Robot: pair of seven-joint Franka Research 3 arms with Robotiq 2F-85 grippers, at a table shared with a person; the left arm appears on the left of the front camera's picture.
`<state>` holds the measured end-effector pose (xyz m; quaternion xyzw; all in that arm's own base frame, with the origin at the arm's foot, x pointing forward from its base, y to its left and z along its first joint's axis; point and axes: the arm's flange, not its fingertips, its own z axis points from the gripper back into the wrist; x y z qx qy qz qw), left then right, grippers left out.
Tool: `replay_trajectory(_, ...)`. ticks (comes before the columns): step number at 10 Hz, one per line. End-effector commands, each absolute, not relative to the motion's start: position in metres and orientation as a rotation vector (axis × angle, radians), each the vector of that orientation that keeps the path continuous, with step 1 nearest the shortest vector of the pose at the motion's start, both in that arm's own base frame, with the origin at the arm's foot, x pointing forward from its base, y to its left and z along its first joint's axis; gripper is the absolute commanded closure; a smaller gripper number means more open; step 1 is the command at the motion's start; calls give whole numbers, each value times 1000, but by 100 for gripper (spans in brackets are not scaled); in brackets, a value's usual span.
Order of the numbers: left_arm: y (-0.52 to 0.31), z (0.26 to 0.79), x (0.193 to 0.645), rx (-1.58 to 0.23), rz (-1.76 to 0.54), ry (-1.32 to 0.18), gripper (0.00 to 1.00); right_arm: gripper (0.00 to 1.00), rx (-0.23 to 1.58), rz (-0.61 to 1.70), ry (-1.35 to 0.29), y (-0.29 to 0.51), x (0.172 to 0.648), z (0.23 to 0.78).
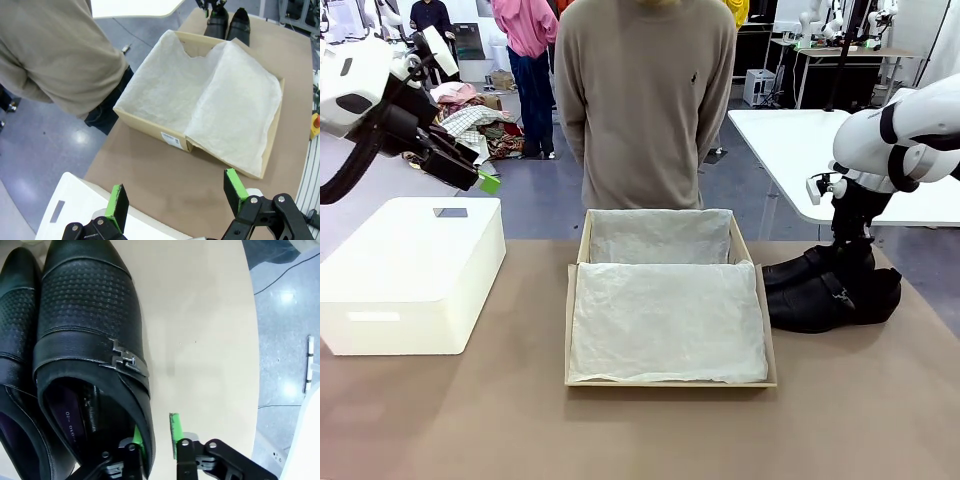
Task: Pack the shoes into the box.
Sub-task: Place one shoe of the Shoes into the Shoes Box.
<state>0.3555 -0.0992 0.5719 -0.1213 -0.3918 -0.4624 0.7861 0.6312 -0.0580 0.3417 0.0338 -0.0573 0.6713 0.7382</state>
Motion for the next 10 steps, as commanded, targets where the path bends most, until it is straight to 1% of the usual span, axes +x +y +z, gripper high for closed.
replay_trajectory(1,-98,571,356,-279,-1010,-852,0,100,72,1456,-107,-54,637,348)
replay_trajectory(5,-98,571,356,-279,-1010,-852,0,100,74,1425,-116,-54,630,361)
replay_trajectory(6,-98,571,356,-279,-1010,-852,0,100,46,1389,-155,-56,627,373)
replay_trajectory(10,-98,571,356,-279,-1010,-852,0,100,12,1248,-157,-69,620,445)
